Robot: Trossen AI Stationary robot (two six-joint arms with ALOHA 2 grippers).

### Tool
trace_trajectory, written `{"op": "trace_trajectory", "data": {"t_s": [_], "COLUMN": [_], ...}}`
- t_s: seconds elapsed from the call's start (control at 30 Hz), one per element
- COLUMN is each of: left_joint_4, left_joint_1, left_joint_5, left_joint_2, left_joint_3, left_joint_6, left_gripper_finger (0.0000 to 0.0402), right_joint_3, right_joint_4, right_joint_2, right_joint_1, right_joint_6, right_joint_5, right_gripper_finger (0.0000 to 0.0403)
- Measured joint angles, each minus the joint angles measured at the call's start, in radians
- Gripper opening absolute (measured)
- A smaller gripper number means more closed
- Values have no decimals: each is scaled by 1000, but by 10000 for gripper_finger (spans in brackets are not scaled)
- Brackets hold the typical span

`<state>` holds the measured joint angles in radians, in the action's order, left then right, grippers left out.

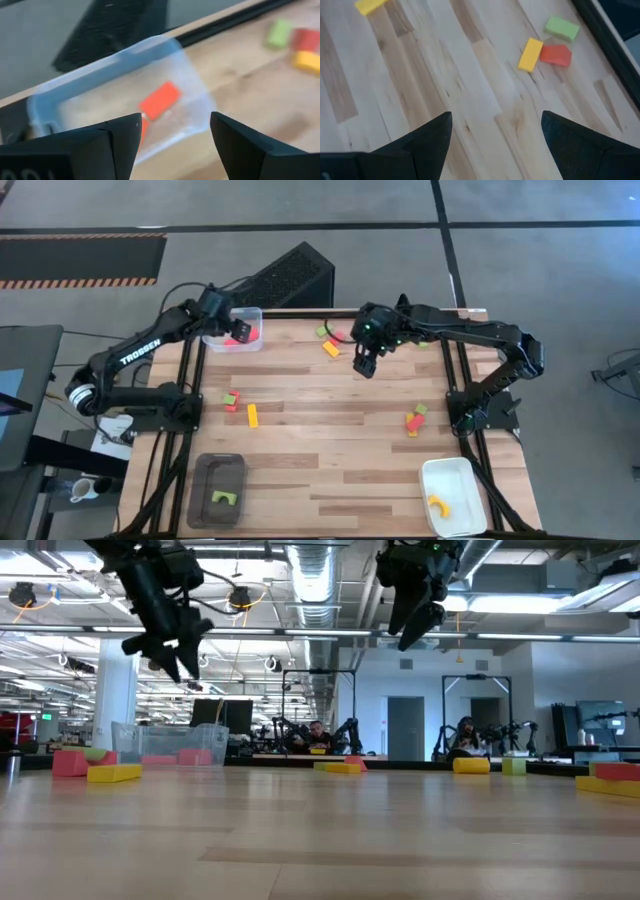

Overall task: Sort & place blocks by color
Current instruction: Put the green block into the black transparent bin

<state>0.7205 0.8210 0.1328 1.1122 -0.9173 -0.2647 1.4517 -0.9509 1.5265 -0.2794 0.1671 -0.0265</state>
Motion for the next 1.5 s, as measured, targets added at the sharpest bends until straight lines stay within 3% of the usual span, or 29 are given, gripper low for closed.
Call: {"op": "trace_trajectory", "data": {"t_s": [0.23,0.4,0.63,0.73,1.0,1.3,1.5], "left_joint_4": [-2,112,376,465,443,360,265], "left_joint_1": [-201,-382,-535,-578,-597,-559,-555], "left_joint_5": [-145,-208,-242,-202,-177,-94,-126], "left_joint_2": [2,2,14,24,22,22,26], "left_joint_3": [-12,-12,-11,-10,111,250,301], "left_joint_6": [-53,-50,-411,-508,-664,-709,-695], "left_gripper_finger": [214,214,214,214,214,214,214], "right_joint_3": [0,0,0,0,0,0,0], "right_joint_4": [-11,-23,-14,5,15,16,16], "right_joint_2": [0,0,0,0,0,0,0], "right_joint_1": [2,12,12,11,11,13,23], "right_joint_6": [10,24,26,19,-8,-10,-11], "right_joint_5": [0,0,0,0,0,2,5], "right_gripper_finger": [328,328,328,328,328,328,328]}}
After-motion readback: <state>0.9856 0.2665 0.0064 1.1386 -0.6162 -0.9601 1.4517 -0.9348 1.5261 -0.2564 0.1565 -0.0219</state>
